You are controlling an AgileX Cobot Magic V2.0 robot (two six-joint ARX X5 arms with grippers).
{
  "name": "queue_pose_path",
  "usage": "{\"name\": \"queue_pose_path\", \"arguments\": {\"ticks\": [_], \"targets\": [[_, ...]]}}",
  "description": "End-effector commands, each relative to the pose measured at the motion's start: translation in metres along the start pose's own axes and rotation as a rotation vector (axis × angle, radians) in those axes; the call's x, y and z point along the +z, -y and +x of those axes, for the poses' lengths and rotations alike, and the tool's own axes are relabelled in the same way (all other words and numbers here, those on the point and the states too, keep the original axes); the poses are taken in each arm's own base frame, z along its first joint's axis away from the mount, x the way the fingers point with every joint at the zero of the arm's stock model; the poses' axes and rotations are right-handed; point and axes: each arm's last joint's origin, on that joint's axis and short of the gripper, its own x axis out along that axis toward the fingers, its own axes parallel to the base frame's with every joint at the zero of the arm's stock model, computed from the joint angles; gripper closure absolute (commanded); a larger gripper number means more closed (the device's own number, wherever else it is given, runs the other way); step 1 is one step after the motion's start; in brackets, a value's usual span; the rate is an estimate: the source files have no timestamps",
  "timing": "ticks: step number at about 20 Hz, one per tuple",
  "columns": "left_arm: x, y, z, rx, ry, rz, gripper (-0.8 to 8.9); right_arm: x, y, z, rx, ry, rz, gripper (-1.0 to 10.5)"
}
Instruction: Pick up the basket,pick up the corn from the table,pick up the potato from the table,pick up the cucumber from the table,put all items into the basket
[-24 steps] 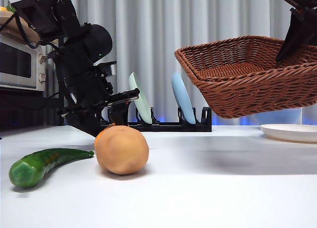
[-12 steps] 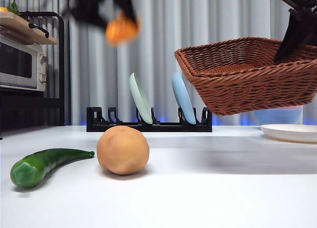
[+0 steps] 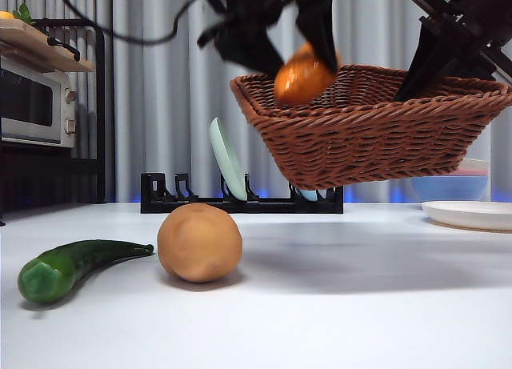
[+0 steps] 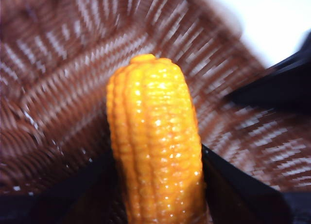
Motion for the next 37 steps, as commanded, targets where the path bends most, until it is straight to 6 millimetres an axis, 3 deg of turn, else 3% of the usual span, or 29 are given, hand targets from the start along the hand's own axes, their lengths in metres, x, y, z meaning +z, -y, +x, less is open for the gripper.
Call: {"name": "queue_pose_path", "arguments": {"ticks": [1, 2, 6, 9, 11, 14, 16, 18, 20, 22, 25, 28, 32, 37], "targets": [[-0.01, -0.001, 0.011, 0.012, -0.053, 0.008, 3.35, 0.004, -0.002, -0.001, 0.016, 0.016, 0.006, 9.6], [-0.01, -0.001, 0.012, 0.013, -0.059, 0.008, 2.06, 0.004, -0.002, -0.001, 0.016, 0.015, 0.006, 9.6], [-0.007, 0.0, 0.011, -0.007, -0.045, 0.003, 1.91, 0.004, -0.002, -0.001, 0.016, 0.017, 0.006, 9.6], [0.009, 0.002, -0.011, 0.001, -0.09, 0.008, 1.92, 0.004, -0.002, -0.001, 0.016, 0.017, 0.005, 9.6], [0.028, 0.005, -0.044, 0.004, -0.115, 0.044, 1.92, 0.004, -0.002, -0.001, 0.014, 0.019, 0.005, 9.6], [0.045, 0.004, -0.111, 0.006, -0.105, 0.065, 1.92, 0.004, -0.001, -0.002, 0.012, 0.022, 0.006, 9.6], [0.036, -0.001, -0.155, 0.02, -0.148, 0.068, 1.92, 0.005, 0.0, -0.002, 0.01, 0.032, 0.001, 9.6], [0.019, -0.009, -0.186, 0.104, -0.262, 0.078, 1.92, 0.007, 0.0, -0.002, 0.011, 0.041, -0.002, 9.6], [0.005, -0.015, -0.206, 0.205, -0.35, 0.076, 1.92, 0.008, 0.0, -0.003, 0.013, 0.056, -0.009, 9.6], [-0.003, -0.017, -0.214, 0.225, -0.357, 0.041, 1.93, 0.01, 0.0, -0.003, 0.016, 0.074, -0.016, 9.6], [-0.027, -0.022, -0.205, 0.294, -0.414, -0.002, 1.93, 0.01, 0.0, -0.003, 0.015, 0.078, -0.016, 9.6], [-0.066, -0.028, -0.169, 0.32, -0.445, -0.052, 1.94, 0.011, 0.001, -0.004, 0.013, 0.08, -0.015, 9.6], [-0.118, -0.037, -0.112, 0.31, -0.445, -0.137, 2.84, 0.011, 0.002, -0.004, 0.009, 0.082, -0.013, 9.6], [-0.152, -0.07, -0.069, 0.338, -0.503, -0.26, 2.84, 0.011, 0.003, -0.004, 0.008, 0.083, -0.012, 9.6]]}}
